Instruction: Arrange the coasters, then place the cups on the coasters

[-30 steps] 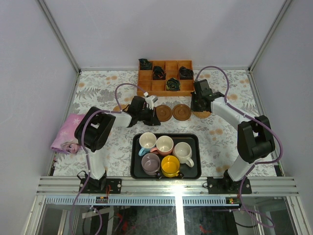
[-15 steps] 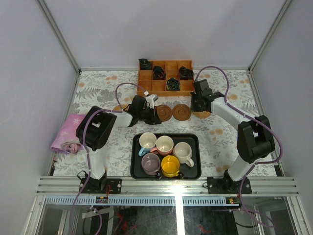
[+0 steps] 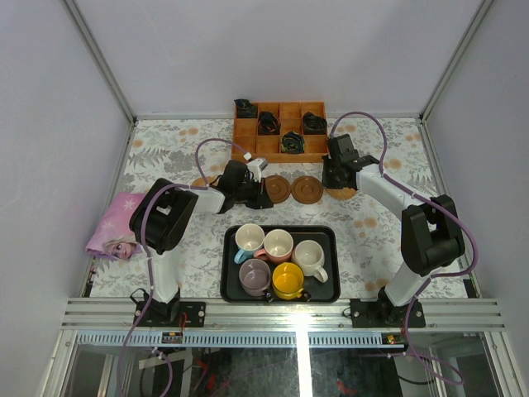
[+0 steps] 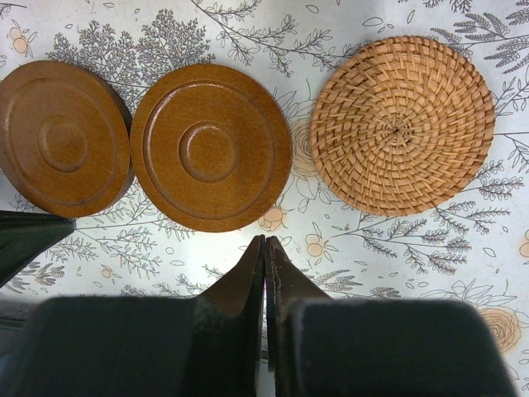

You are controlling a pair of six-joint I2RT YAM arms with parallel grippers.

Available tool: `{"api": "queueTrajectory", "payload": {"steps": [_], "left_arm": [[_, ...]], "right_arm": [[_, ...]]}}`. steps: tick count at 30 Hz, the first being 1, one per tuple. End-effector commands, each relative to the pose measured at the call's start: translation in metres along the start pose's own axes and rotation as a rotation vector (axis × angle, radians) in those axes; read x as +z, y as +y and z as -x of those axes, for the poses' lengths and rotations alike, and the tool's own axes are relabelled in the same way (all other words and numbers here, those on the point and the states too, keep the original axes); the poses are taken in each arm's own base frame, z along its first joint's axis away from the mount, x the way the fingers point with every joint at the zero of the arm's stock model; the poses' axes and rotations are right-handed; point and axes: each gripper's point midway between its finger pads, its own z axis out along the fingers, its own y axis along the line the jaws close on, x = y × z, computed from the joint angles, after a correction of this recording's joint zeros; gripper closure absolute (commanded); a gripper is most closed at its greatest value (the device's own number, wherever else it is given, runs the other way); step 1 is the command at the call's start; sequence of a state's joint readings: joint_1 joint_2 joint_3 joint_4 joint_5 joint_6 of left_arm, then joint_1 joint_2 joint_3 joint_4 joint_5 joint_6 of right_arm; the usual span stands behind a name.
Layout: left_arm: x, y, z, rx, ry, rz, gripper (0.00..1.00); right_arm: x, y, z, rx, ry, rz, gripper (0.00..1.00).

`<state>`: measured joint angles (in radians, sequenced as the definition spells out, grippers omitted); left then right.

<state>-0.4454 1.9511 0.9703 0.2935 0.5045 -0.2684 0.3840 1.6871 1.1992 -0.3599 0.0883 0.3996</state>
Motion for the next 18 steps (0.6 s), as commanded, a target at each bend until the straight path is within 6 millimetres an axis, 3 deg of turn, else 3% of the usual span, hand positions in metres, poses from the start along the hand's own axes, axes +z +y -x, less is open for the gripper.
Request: {"api": "queueTrajectory", "payload": {"steps": [1,9,14,18], "left_arm": [[0.001,0.005,-0.009,0.024,0.026,0.015,1.0],[-0.02,-0.033,0.001,0.07,0.046,-0.127,1.0],[-0.04,-0.057,0.035,0.109,-0.031,-0.155,1.0],[-0.063,-0.066,0.071,0.118,-0.145,-0.13,1.0]], "right_arm": [[-0.014,0.009,0.015,-0.014,-0.042,0.024,1.0],[-0.014,0.012,0.016,-0.025,-0.045,0.039,1.0],[-0.016,0.016,0.024,-0.038,-0.069,0.054,1.0],[-0.003,0.019,0.019,-0.055,-0.041,0.062,1.0]]}}
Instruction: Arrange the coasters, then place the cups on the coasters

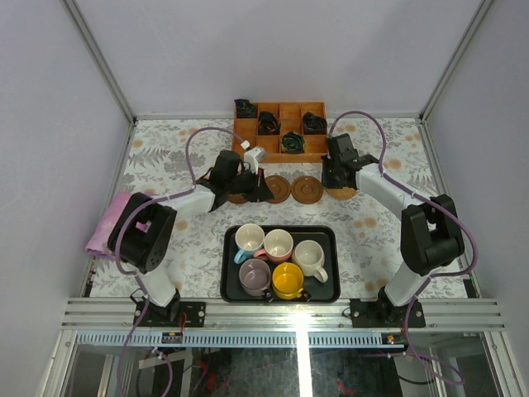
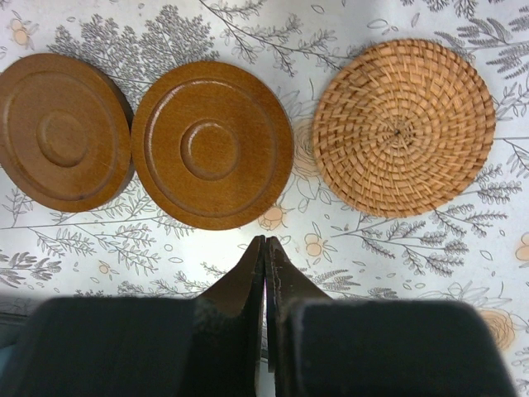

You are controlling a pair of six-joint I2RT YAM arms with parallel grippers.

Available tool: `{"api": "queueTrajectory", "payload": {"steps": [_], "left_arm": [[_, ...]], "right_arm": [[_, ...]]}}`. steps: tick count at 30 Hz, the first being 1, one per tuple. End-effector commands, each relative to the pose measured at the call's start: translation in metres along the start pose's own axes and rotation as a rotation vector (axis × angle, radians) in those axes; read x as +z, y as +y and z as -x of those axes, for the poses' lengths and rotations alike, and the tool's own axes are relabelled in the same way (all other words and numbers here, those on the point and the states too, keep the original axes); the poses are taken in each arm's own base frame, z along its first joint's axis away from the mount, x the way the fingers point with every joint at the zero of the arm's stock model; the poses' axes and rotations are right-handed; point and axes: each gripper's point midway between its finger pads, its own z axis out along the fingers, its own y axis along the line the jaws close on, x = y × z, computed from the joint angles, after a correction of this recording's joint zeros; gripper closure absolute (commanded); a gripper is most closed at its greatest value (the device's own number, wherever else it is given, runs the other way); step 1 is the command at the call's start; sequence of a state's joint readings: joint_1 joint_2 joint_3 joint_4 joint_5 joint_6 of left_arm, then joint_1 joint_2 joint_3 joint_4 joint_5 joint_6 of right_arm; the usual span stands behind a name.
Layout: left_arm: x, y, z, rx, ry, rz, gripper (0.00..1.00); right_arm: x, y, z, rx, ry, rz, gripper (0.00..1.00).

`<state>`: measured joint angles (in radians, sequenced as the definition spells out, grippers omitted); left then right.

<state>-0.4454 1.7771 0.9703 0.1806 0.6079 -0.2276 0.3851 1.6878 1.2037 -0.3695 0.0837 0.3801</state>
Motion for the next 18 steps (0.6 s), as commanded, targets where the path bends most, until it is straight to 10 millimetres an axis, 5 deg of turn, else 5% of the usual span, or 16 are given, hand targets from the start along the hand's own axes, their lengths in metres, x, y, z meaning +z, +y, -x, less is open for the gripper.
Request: {"api": "queueTrajectory", "payload": {"steps": [1,5,9,18], "left_arm": [[-0.029,-0.014,0.06,0.04,-0.169,0.01,1.0],[-0.073,0.019,0.098,-0.06,-0.369,0.099,1.0],[-0.11,0.059,0.116,-0.137,-0.49,0.21,1.0],[-0.126,0.095,0.111,-0.161,-0.504,0.389,1.0]], "right_arm": [[0.0,0.02,0.02,-0.039,-0.044,0.063,1.0],[0.006,0.026,0.026,-0.051,-0.043,0.075,1.0],[0.014,0.032,0.027,-0.065,-0.031,0.084,1.0],[0.036,0.038,0.012,-0.082,0.036,0.091,1.0]]}}
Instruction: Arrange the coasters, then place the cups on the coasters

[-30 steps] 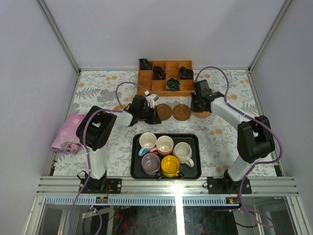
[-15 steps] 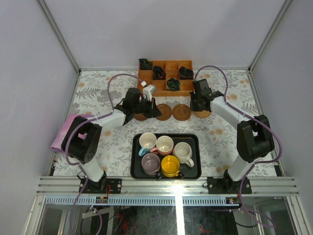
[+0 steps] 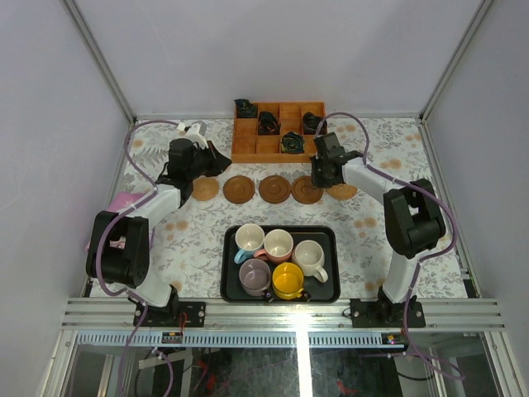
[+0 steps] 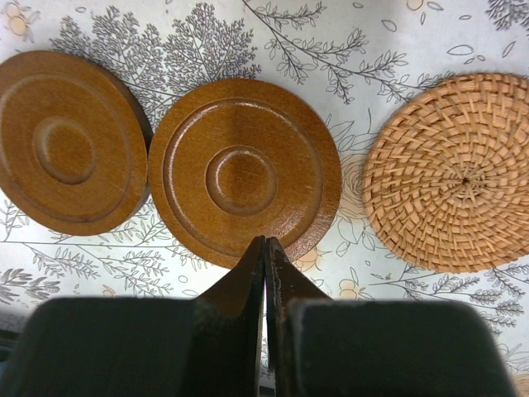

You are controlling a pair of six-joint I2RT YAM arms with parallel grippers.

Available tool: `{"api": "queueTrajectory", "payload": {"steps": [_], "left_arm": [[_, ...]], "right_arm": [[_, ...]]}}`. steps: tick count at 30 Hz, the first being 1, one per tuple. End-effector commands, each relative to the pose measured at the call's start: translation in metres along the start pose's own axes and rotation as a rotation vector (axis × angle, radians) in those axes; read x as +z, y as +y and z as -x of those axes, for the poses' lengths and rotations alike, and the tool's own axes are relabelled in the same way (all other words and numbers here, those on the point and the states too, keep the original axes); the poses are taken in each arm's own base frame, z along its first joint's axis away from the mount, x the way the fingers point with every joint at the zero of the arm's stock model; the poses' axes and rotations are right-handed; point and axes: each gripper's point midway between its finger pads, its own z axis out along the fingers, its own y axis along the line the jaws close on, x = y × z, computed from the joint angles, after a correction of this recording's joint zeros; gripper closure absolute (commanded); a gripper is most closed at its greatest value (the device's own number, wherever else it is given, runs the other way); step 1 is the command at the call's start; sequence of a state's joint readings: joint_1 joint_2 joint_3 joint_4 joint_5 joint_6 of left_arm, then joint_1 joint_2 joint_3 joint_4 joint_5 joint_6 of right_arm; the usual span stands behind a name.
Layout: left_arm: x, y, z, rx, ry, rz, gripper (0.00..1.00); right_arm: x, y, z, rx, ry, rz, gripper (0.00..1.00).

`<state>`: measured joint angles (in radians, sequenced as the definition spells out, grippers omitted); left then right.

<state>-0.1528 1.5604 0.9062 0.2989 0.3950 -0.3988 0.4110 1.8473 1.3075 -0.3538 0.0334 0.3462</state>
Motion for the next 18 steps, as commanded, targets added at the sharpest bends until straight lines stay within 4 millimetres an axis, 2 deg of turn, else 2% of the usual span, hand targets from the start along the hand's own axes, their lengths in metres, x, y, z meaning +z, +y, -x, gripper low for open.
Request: {"api": "queueTrajectory", "payload": {"steps": [1,10,18], "left_arm": [[-0.004,0.013,0.009,-0.012,-0.06,0.066,1.0],[-0.01,0.039,0.008,-0.078,-0.083,0.129,1.0],[-0.008,0.052,0.004,-0.11,-0.075,0.151,1.0]], "right_arm": [[0.003,0.014,0.012,-0.025,-0.016,0.042,1.0],[0.016,0.019,0.013,-0.026,0.002,0.055,1.0],[0.026,0.026,0.017,-0.018,0.014,0.079,1.0]]}}
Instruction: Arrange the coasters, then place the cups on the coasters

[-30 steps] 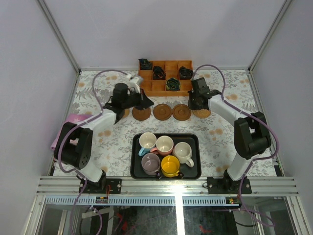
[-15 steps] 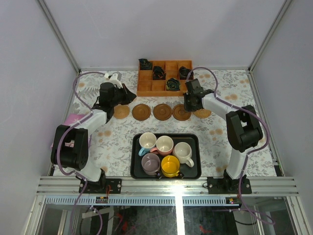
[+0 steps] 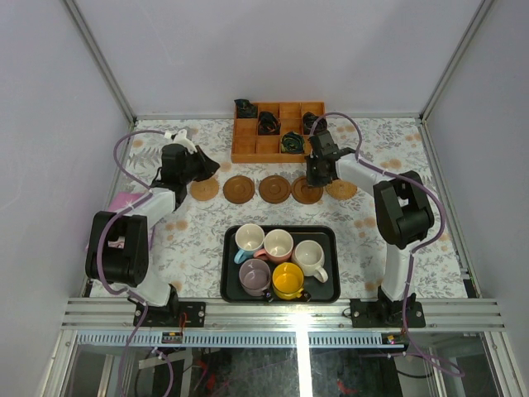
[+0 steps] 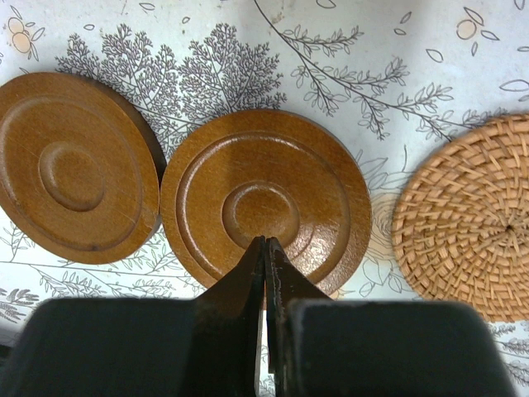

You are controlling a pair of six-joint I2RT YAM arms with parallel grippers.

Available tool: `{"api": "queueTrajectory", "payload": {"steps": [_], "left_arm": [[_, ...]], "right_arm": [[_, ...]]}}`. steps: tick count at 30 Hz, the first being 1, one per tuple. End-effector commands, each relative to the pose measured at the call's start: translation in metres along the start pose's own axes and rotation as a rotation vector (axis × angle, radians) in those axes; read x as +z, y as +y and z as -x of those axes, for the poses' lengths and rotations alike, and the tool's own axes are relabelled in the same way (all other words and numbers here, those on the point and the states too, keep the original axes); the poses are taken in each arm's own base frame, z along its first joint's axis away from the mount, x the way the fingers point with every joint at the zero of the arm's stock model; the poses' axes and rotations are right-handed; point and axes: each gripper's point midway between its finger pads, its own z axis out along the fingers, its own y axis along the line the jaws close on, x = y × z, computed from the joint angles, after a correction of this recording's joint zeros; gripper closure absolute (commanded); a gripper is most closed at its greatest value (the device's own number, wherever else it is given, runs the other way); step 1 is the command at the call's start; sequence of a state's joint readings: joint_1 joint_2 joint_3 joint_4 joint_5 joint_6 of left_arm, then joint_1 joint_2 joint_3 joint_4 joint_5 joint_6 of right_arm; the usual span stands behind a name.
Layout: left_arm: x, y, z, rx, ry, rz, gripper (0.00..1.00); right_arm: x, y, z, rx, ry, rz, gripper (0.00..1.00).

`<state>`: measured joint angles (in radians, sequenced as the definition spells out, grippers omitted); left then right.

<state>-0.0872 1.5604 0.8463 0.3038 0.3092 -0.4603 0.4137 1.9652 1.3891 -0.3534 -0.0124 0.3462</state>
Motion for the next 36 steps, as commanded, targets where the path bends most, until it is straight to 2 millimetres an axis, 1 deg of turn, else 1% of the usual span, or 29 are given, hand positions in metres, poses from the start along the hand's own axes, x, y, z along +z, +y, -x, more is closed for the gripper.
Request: {"api": "queueTrajectory", "payload": {"steps": [1,10,20,36], "left_arm": [[0.003,0.005,0.009,-0.015,-0.042,0.002,1.0],[0.006,0.014,0.003,-0.039,-0.033,0.019,1.0],[0.008,0.015,0.0,-0.043,-0.027,0.011,1.0],[0.013,0.017,-0.009,-0.046,0.009,-0.002,1.0]], "right_arm": [[-0.001,0.016,0.016,-0.017,-0.03,0.046,1.0],[0.007,0.013,0.009,-0.008,0.001,0.037,1.0],[0.014,0.004,-0.003,0.0,0.04,-0.005,1.0],[0.008,-0.012,-0.007,0.034,0.015,-0.092,1.0]]}}
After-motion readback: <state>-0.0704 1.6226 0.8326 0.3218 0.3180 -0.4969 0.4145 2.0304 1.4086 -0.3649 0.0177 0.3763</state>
